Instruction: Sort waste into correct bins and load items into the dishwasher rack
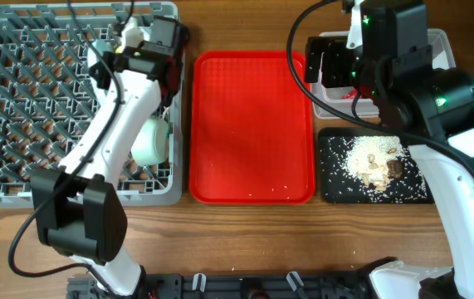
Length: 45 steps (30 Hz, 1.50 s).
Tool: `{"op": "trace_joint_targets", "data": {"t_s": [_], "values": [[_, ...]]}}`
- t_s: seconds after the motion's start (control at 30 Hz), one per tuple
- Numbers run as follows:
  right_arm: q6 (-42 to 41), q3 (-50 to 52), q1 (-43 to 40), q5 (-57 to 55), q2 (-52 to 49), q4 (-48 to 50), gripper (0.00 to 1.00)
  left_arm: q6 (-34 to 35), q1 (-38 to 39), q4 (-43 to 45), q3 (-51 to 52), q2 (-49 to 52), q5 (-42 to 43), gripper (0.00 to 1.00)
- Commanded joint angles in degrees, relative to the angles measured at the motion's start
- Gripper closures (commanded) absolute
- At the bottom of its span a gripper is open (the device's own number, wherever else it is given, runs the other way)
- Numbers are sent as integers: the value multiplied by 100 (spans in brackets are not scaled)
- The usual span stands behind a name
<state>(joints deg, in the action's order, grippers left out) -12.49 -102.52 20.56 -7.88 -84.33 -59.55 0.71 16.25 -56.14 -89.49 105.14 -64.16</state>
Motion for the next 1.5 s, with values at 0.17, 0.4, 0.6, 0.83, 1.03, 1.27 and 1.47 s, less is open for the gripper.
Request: {"op": "trace_joint_targets", "data": {"t_s": [0.17, 0.4, 0.6, 0.83, 1.03, 1.27, 1.47], "values": [[46, -9, -17, 28, -63, 13, 0, 48, 422, -31, 57, 50, 1722, 14], [48, -9, -17, 28, -63, 13, 0, 964, 238, 437, 55, -413, 2046, 0], [46, -9, -17, 28, -63, 13, 0, 2256, -581, 1349, 55, -1434, 5307, 0], [48, -9, -17, 31, -63, 13, 0, 2588, -1521, 1451, 57, -1631, 6769, 0], [48, -9, -17, 28, -63, 15, 0, 2588, -1615, 1410, 57, -1631, 6758, 0], [48, -9, -17, 28, -63, 13, 0, 2590, -1615, 1412, 57, -1631, 6758, 0], [46, -9, -17, 28, -122, 13, 0, 2588, -1615, 1410, 57, -1631, 6758, 0]]}}
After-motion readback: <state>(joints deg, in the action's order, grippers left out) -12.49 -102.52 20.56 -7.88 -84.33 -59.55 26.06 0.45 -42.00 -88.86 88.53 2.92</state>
